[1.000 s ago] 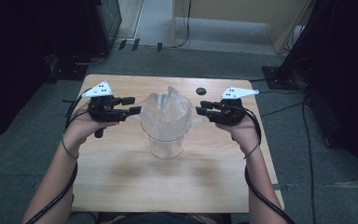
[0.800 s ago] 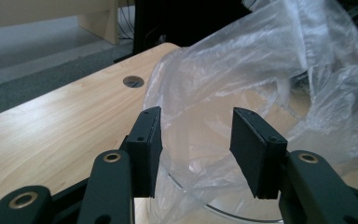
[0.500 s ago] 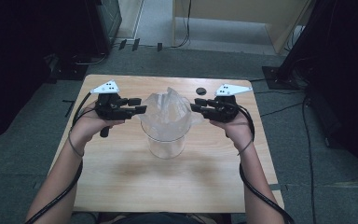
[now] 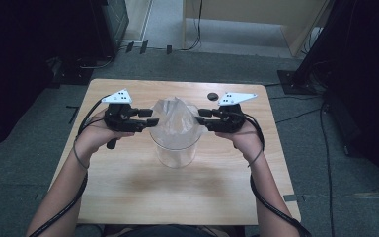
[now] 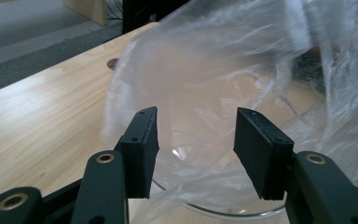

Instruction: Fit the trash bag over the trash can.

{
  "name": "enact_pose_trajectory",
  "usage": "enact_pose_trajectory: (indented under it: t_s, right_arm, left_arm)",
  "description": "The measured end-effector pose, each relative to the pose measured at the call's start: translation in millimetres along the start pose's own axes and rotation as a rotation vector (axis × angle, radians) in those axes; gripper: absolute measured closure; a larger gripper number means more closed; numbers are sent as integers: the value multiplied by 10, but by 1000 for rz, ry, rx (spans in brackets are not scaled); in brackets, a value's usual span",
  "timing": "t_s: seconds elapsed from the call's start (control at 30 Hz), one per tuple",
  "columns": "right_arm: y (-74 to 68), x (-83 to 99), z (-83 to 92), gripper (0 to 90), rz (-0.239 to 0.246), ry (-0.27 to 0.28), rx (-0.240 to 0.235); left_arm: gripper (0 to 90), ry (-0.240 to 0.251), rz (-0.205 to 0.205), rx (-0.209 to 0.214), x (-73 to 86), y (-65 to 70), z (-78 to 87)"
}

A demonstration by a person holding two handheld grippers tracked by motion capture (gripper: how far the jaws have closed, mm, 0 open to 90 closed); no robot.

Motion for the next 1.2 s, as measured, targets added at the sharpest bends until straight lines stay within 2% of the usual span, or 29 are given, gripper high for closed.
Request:
enact_pose_trajectory:
  t_s: [0.17,0.43,0.6,0.77,0.9,1.1,1.2]
  right_arm:
    - [-78,19,15,553,12,-11,-26]
    - [-145,125,-15,464,-4,-35,-57]
    - [-218,159,-72,416,2,-47,-66]
    - [-271,169,-58,385,11,-46,-59]
    - [-308,282,-57,329,29,-70,-23]
    - [-295,383,-15,292,18,-90,-4]
    - [-272,416,11,296,11,-105,4]
  left_arm:
    - [466,-22,-14,20,35,74,-8]
    - [447,-43,-18,43,116,154,-33]
    - [423,-46,-13,27,158,176,-23]
    - [396,-43,-18,17,196,201,1]
    - [383,-54,-28,14,257,237,7]
    - [363,-69,-41,8,333,244,32]
    - [362,-62,-37,-6,345,197,76]
Point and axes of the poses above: each handheld gripper's, and its own axes: z roughly backward along the jaws, x roughly out of its underside, y roughly to its right, the point moved 10 cm from there along -z, roughly forward along the jaws, and after that the axes turned 3 degrees about -y, right-handed, at the moved point
